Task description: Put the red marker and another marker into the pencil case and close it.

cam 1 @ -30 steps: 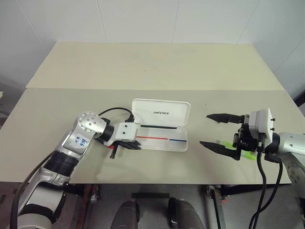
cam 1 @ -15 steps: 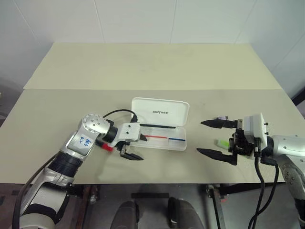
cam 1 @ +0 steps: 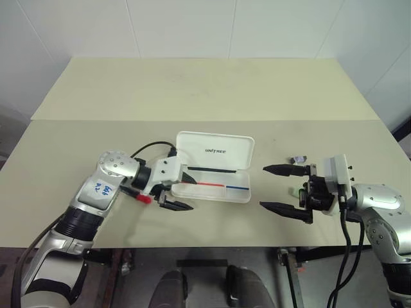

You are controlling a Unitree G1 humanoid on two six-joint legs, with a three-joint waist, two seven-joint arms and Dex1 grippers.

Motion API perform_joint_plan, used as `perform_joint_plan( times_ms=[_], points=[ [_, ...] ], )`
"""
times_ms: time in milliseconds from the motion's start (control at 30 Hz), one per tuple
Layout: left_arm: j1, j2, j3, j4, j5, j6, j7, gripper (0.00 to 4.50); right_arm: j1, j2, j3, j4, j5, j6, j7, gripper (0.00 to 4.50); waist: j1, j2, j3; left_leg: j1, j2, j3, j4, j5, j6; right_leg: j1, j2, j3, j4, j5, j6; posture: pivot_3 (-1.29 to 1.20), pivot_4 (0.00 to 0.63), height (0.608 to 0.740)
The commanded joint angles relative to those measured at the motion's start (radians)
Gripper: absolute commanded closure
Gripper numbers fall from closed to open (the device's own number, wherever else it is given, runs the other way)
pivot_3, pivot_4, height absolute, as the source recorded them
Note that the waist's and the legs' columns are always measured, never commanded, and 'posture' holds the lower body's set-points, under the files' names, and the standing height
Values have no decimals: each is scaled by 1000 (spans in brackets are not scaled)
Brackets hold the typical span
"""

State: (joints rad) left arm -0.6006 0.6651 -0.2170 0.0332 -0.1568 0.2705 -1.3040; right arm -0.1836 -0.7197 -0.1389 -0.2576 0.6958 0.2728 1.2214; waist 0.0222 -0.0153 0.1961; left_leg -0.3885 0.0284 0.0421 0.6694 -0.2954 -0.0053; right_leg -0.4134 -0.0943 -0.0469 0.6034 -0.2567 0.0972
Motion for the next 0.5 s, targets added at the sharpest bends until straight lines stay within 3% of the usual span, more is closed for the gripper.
perform_joint_plan(
  times_ms=[33, 300, 500],
  points=[
    [28, 20, 56, -51, -42, 1, 20, 733, -16, 5, -25, -12, 70, 30, 31, 0, -1, 0, 0, 0, 0, 0, 0, 0, 0, 0, 0, 0, 0, 0, 0, 0, 150, 740],
    [213, 55, 235, -230, -140, 130, 158, 733, -33, 29, 21, 18, 37, 14, 64, 0, -5, 0, 0, 1, 2, 0, -1, 0, 0, 0, 0, 1, 0, 0, 0, 0, 150, 740],
    [383, 51, 365, -378, -164, 172, 303, 733, -98, 28, 40, 119, -58, -113, 141, 0, -6, 0, 0, 1, 2, 0, -1, 0, 0, 0, -1, 1, 0, 0, 0, 0, 150, 740]
  ],
)
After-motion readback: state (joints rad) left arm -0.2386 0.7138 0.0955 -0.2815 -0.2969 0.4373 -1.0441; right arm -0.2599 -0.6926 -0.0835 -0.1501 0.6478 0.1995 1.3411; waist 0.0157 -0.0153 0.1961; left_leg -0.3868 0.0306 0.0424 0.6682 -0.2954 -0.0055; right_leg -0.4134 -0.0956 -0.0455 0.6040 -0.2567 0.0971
